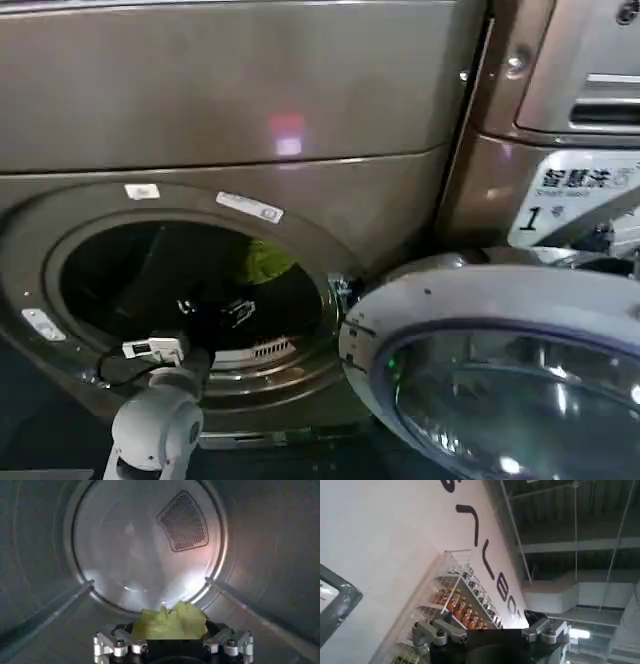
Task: Grasp the clothes from the dryer.
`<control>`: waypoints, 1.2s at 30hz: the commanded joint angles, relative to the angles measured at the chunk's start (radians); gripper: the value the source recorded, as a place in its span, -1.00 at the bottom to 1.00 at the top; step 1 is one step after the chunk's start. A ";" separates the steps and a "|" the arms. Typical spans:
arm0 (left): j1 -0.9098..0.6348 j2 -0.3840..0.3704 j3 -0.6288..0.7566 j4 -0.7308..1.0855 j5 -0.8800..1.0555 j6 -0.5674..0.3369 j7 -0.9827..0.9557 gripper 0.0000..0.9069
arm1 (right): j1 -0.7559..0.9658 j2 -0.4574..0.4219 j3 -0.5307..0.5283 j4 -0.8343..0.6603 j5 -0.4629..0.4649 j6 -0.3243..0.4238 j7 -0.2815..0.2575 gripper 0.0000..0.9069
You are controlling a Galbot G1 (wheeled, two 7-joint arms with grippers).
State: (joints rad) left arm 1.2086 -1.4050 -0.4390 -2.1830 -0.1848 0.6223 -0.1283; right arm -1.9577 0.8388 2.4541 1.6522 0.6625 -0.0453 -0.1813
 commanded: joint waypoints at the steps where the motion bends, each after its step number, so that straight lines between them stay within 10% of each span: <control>1: 0.000 0.001 0.001 0.000 -0.001 -0.001 0.000 1.00 | -0.009 0.008 0.024 0.003 -0.008 -0.002 -0.002 1.00; 36: -0.263 0.023 0.039 0.263 -0.029 -0.045 -0.007 1.00 | -0.048 0.026 0.075 0.024 0.003 0.005 -0.006 1.00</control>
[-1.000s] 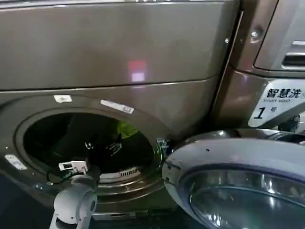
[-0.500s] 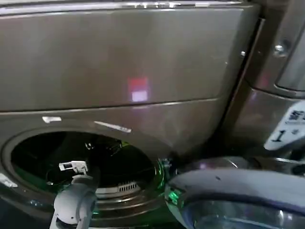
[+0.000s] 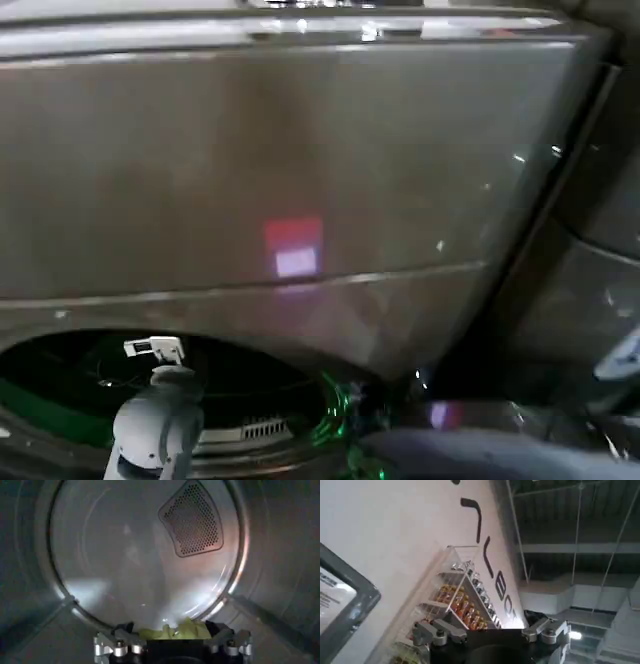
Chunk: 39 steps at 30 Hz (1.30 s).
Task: Grasp the clothes from the dryer.
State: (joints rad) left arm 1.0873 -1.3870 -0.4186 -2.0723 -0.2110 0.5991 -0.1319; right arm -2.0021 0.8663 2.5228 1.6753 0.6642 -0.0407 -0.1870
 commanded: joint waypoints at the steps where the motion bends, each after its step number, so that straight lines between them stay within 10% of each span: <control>1: -0.162 0.004 0.025 0.181 -0.003 -0.029 -0.004 1.00 | -0.004 -0.002 0.008 0.001 0.002 0.001 -0.001 1.00; 39: -0.631 -0.029 0.123 0.767 -0.016 -0.084 0.009 1.00 | -0.012 -0.002 0.022 0.008 0.023 -0.005 -0.009 1.00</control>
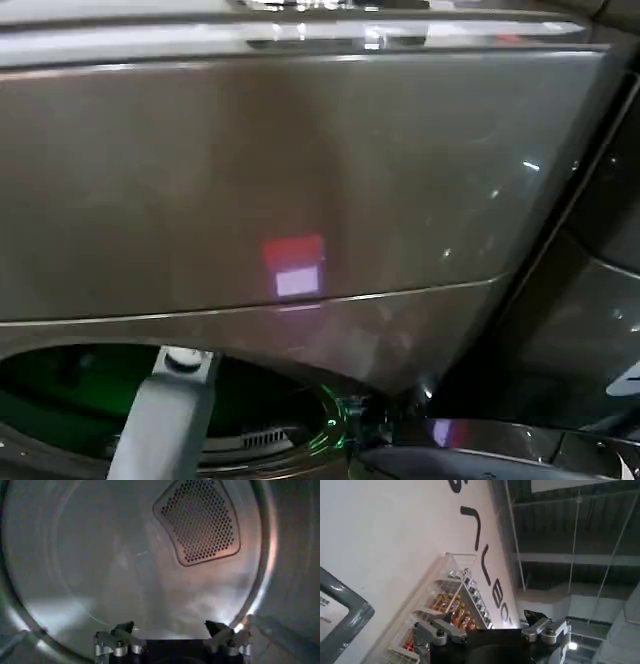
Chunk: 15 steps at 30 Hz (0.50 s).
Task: Grasp the clothes from the dryer.
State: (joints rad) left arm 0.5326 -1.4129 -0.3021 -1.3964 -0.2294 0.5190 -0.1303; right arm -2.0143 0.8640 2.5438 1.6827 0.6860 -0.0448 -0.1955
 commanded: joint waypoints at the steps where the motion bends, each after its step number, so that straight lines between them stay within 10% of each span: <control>1: -0.083 -0.004 0.009 0.103 0.004 -0.004 0.009 1.00 | -0.001 0.001 0.002 0.000 0.002 0.000 -0.001 1.00; 15: -0.176 -0.024 0.042 0.224 0.000 0.005 0.016 1.00 | -0.004 0.007 0.009 0.005 0.010 -0.002 -0.003 1.00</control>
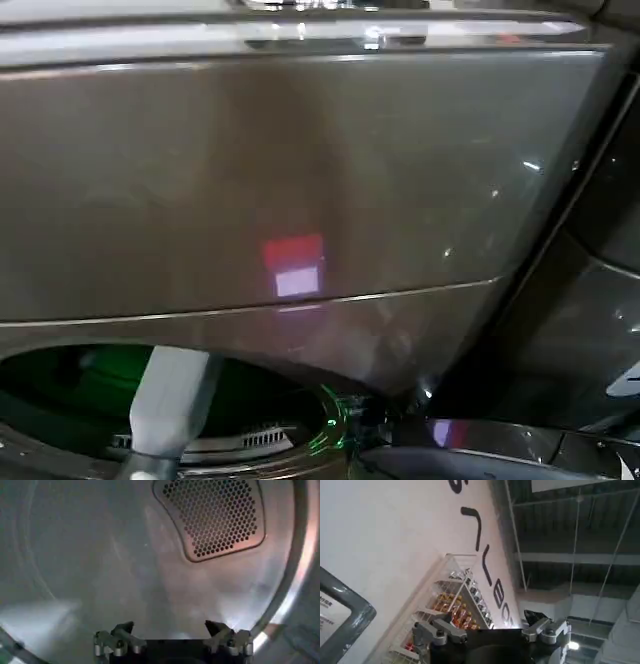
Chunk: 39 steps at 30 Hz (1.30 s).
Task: Grasp the clothes from the dryer.
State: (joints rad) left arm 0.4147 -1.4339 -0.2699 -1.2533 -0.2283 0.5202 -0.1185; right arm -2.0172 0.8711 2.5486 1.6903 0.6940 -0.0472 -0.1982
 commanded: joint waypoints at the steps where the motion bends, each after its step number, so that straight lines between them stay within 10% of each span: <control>1: -0.066 -0.002 0.015 0.089 0.000 0.003 0.010 1.00 | -0.003 0.000 0.006 -0.004 0.003 0.000 -0.001 1.00; 39: -0.344 0.092 0.398 0.508 0.600 -0.156 0.855 1.00 | -0.005 0.012 0.002 0.010 0.003 -0.001 -0.011 1.00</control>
State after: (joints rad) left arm 0.1186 -1.3535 0.0458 -0.8309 0.1978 0.4181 0.5683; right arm -2.0247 0.8820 2.5541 1.6981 0.6980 -0.0485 -0.2089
